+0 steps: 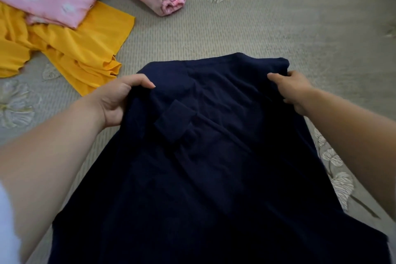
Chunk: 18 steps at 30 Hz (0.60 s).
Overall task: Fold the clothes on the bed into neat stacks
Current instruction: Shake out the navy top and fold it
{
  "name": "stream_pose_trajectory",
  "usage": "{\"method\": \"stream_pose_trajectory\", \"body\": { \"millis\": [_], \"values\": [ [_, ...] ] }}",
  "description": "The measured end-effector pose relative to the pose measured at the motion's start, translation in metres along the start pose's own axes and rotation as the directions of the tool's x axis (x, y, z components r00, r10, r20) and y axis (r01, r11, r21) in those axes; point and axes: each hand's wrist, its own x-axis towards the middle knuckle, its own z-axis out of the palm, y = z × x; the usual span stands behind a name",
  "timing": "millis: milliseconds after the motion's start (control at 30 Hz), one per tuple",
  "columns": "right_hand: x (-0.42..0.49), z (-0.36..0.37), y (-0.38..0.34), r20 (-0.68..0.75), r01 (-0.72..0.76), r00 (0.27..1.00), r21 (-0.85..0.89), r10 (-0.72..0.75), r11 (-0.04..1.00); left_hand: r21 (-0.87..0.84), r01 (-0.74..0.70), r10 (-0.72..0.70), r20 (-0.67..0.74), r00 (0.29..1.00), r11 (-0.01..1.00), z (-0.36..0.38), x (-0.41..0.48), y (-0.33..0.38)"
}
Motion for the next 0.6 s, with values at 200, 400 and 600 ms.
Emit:
{"method": "stream_pose_trajectory", "body": {
  "millis": [200,400,600],
  "values": [
    [0.016,0.001,-0.015,0.044,-0.162,0.987,0.18,0.156,0.97,0.063,0.007,-0.014,0.106,0.994,0.998,0.01,0.009,0.004],
    [0.021,-0.009,-0.025,-0.038,-0.167,0.981,0.337,0.191,0.927,0.33,-0.134,0.19,-0.143,0.971,0.935,0.005,0.004,0.019],
    [0.02,-0.019,-0.023,-0.241,0.001,0.964,0.422,0.112,0.907,0.548,-0.281,0.518,-0.343,0.783,0.788,-0.027,0.004,0.044]
  ]
}}
